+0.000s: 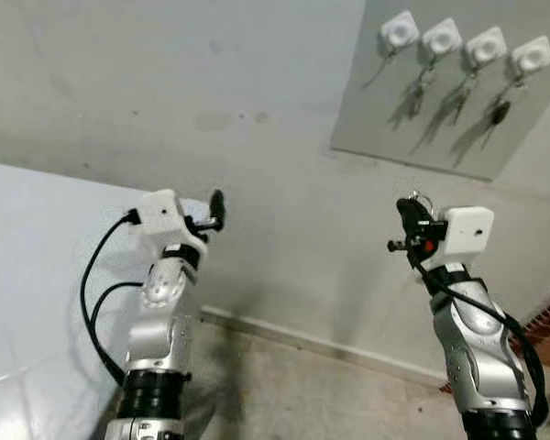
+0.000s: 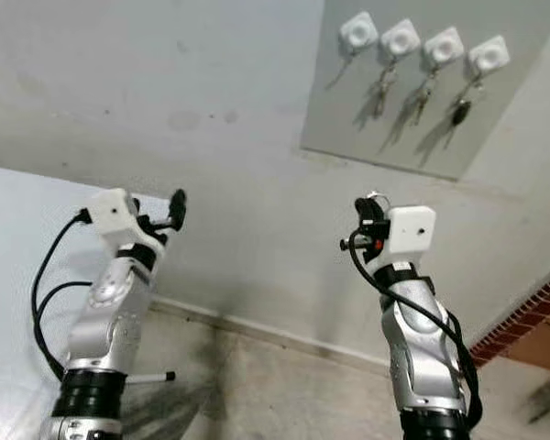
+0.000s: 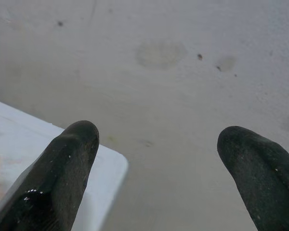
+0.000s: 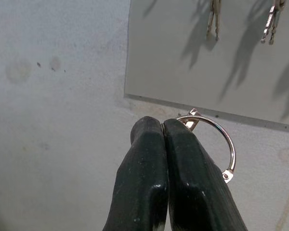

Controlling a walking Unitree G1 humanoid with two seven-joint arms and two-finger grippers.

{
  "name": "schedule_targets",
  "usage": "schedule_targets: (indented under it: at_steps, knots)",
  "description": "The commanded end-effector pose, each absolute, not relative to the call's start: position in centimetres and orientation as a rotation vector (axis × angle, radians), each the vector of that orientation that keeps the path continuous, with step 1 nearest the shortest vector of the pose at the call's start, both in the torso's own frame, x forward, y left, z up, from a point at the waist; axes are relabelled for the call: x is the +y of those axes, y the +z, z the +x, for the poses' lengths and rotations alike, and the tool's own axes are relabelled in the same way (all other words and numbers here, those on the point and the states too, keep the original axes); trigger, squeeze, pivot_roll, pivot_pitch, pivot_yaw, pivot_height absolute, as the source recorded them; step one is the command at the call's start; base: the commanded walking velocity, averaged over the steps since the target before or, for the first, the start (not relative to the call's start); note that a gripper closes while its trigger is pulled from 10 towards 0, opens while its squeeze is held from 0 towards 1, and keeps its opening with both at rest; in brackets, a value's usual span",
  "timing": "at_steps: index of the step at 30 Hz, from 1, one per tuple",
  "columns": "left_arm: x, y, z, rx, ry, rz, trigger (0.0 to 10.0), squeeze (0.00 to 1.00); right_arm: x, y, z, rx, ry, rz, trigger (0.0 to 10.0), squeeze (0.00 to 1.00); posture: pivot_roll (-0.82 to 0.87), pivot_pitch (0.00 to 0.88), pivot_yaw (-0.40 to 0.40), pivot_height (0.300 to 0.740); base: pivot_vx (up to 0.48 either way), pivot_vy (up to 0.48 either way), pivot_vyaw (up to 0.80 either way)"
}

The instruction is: Hang keys on a hook

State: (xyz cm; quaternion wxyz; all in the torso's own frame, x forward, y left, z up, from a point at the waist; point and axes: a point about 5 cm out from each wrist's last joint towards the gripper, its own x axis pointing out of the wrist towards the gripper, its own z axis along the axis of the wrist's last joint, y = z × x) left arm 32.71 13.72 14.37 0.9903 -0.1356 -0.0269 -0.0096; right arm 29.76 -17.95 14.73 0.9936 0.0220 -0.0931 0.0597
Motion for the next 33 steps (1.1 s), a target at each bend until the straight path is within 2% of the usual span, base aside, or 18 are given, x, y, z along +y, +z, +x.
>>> schedule_targets:
  at_steps: [1, 19, 33]
  knots:
    - [12.6, 15.16, 32.91, -0.067, -0.055, -0.27, 10.0, 0.0, -18.72, 14.67, 29.62, -0.186, 0.086, 0.044, 10.0, 0.0, -0.03, 0.0, -0.055, 0.74, 0.0, 0.0, 0.0]
    - [12.31, 15.42, 32.95, -0.063, -0.087, -0.196, 10.0, 0.0, -18.97, 15.52, 29.75, -0.238, 0.051, 0.068, 10.0, 0.0, -0.03, 0.0, -0.058, 0.74, 0.0, 0.0, 0.0]
    - [12.34, 15.43, 32.78, -0.067, -0.095, -0.2, 10.0, 0.0, -18.78, 15.51, 29.75, -0.238, 0.062, 0.076, 10.0, 0.0, -0.03, 0.0, -0.06, 0.74, 0.436, 0.0, 0.0]
